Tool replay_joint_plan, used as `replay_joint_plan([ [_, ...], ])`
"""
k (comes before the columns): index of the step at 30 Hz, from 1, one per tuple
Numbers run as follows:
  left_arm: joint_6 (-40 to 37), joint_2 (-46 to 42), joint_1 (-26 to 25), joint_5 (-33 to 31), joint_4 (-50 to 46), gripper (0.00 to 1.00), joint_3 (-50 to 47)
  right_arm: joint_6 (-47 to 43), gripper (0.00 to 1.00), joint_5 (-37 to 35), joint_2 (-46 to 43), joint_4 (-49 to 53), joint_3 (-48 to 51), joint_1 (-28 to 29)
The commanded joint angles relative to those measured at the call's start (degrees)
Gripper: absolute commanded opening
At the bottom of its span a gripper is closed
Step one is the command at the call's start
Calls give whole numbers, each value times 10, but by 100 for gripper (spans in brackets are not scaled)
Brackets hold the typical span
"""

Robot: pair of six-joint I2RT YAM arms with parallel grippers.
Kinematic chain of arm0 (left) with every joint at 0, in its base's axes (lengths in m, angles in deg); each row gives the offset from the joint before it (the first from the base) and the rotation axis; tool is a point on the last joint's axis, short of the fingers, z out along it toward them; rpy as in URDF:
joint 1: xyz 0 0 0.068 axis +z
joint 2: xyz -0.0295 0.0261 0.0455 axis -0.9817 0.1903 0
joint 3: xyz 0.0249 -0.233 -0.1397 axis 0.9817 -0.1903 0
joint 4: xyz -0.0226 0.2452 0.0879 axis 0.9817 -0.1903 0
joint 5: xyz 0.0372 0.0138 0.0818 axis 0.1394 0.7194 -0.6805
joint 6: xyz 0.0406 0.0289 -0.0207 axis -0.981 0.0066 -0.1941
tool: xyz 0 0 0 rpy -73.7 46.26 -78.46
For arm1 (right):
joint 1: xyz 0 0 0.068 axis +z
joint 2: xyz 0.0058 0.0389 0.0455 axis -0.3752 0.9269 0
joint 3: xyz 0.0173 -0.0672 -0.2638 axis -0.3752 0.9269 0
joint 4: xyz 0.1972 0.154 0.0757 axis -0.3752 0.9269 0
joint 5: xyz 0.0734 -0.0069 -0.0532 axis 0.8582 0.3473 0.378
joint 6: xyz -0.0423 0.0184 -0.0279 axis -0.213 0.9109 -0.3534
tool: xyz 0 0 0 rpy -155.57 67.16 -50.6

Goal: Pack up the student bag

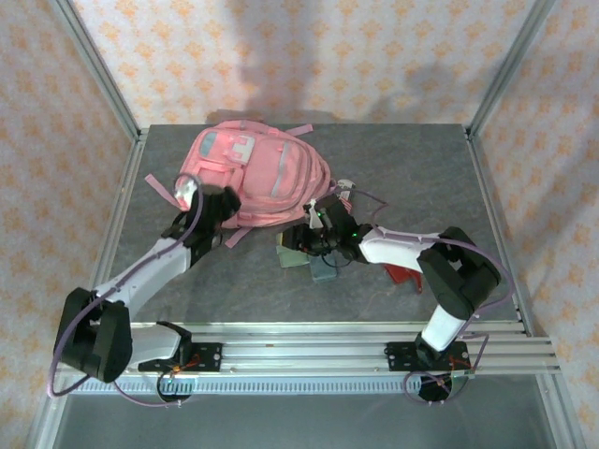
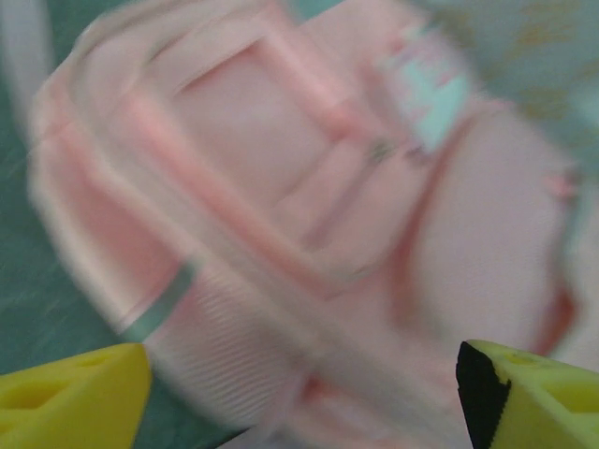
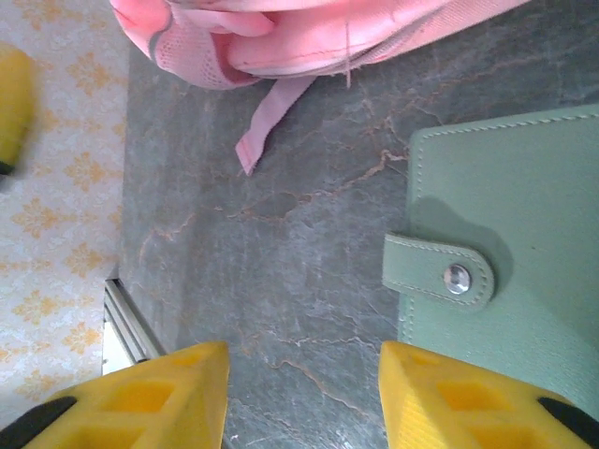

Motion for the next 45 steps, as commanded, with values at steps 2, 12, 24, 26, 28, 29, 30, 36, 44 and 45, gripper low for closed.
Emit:
replay_joint_plan([
  [2, 71, -22, 39, 63, 159, 90, -115, -5, 46, 9, -8, -44, -9, 6],
  [12, 102, 107, 81, 108, 375, 89, -160, 13, 46, -1, -28, -64, 18, 10],
  [24, 104, 181, 93, 173, 384, 0, -92, 10, 44, -11, -29, -59, 25, 14],
  [26, 114, 148, 92, 199, 362, 0, -86, -8, 42, -28, -24, -40, 14, 22],
  [28, 127, 112, 92, 219, 335, 0, -77, -24, 39, -33, -15, -30, 1, 30],
  [29, 133, 93, 92, 226, 315, 0, -71, -30, 38, -32, -11, -29, -5, 33],
  [30, 135, 77, 92, 230, 293, 0, -63, -36, 37, -31, -8, -29, -10, 37],
  [36, 146, 23, 91, 253, 157, 0, 2, -84, 34, -37, 17, -64, -49, 55],
  [44, 182, -5, 90, 277, 152, 0, 7, -143, 44, -92, 71, -137, -94, 55],
  [45, 182, -5, 90, 280, 148, 0, 12, -152, 44, -95, 81, -139, -105, 55],
])
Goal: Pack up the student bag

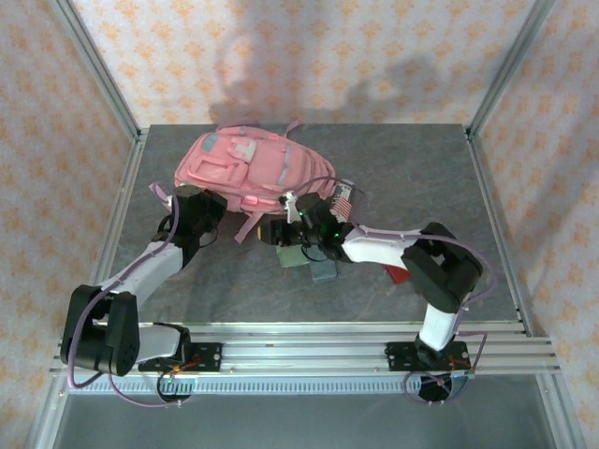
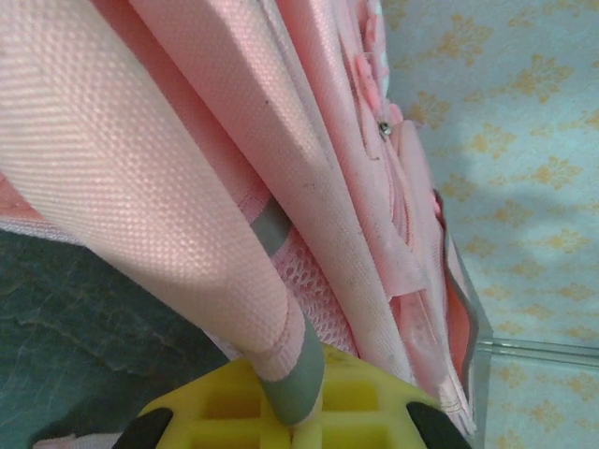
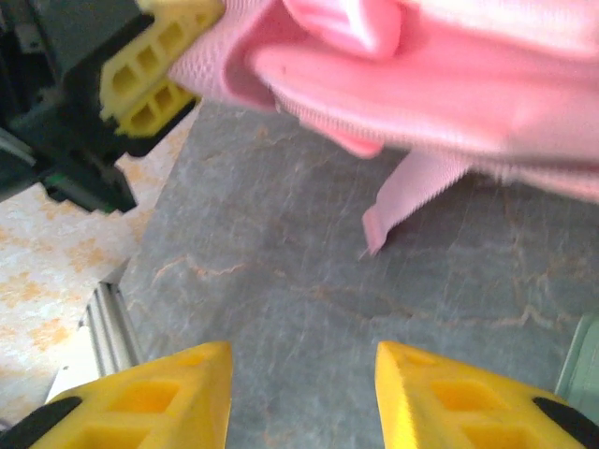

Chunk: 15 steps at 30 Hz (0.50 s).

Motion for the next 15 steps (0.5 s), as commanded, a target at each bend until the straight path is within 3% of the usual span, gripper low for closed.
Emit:
replay_joint_plan([
  [1, 16, -27, -3, 32, 22, 0, 35, -52, 44, -35, 30, -40, -45, 1],
  [8, 27, -33, -4, 45, 23, 0, 43, -74, 45, -32, 95, -21, -112, 1],
  [15, 33, -41, -4, 58, 21, 0, 51, -99, 53, -73, 110, -41, -126, 1],
])
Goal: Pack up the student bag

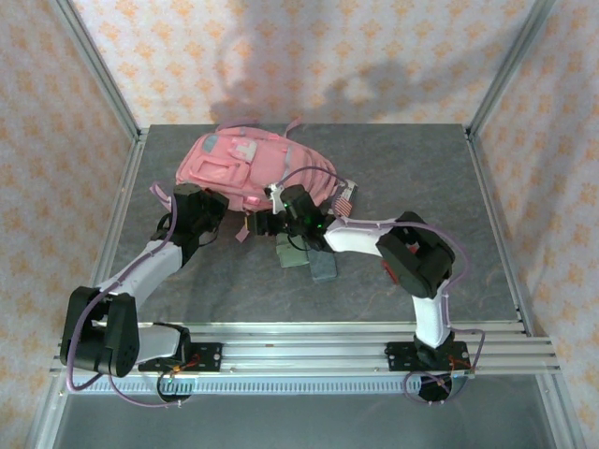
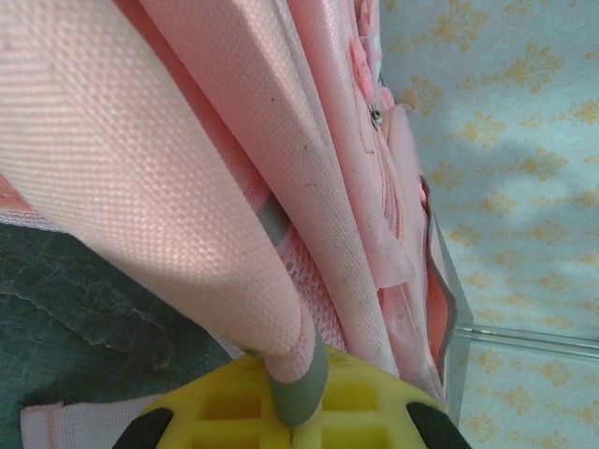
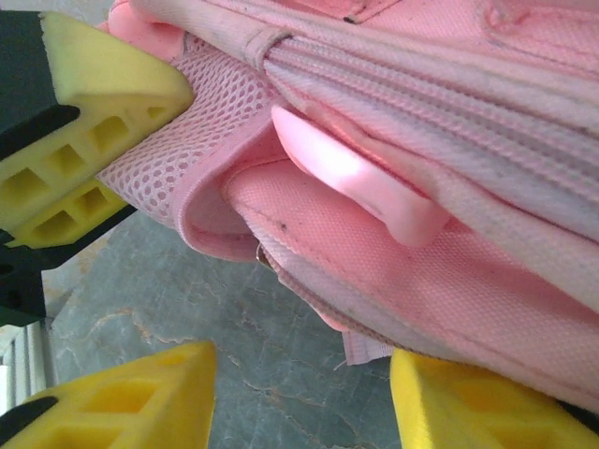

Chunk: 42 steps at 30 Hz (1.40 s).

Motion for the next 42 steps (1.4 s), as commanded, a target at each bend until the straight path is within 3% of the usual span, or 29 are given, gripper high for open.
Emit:
replay_joint_plan([
  [1, 10, -38, -4, 34, 41, 0, 40, -33, 53, -37, 13, -23, -32, 0],
  [11, 27, -38, -4, 54, 58, 0, 42, -90, 51, -41, 38, -51, -54, 7],
  [21, 38, -35, -4, 65, 65, 0, 52, -167, 49, -169, 49, -99, -39, 23],
  [24, 44, -34, -4, 66, 71, 0, 52, -172, 41, -209, 62, -87, -58, 28],
  [30, 35, -35, -3, 52, 60, 0, 52, -157, 1, -257, 49, -93, -45, 29],
  [42, -67, -23, 1, -36, -6, 0, 42, -125, 0, -216, -51, 45, 40, 25],
])
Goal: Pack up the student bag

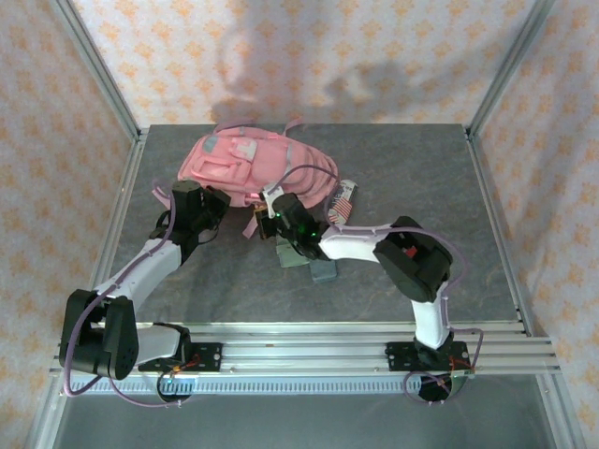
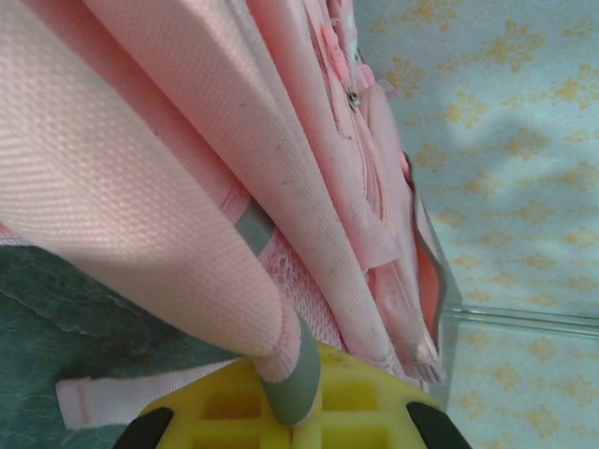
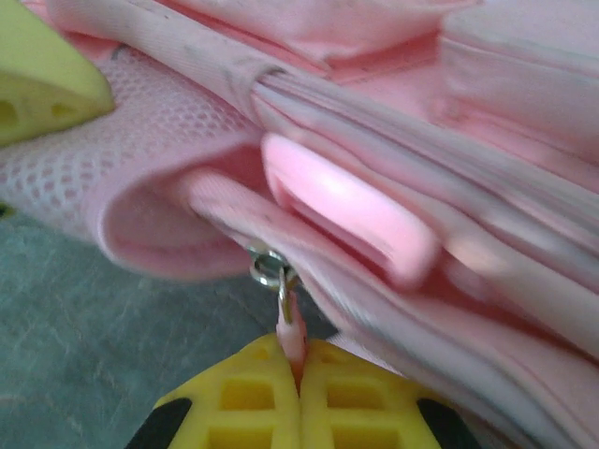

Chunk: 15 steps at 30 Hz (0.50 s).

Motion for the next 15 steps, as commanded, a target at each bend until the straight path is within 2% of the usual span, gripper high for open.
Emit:
replay_joint_plan([
  [1, -55, -15, 1, -50, 15, 0, 20, 23, 0, -1, -44, 71, 27, -16],
  [9, -109, -5, 6, -99, 10, 0, -4, 47, 0, 18, -99, 163, 81, -76],
  [15, -144, 24, 19, -103, 13, 0, 13, 38, 0, -20, -141, 214, 118, -122],
])
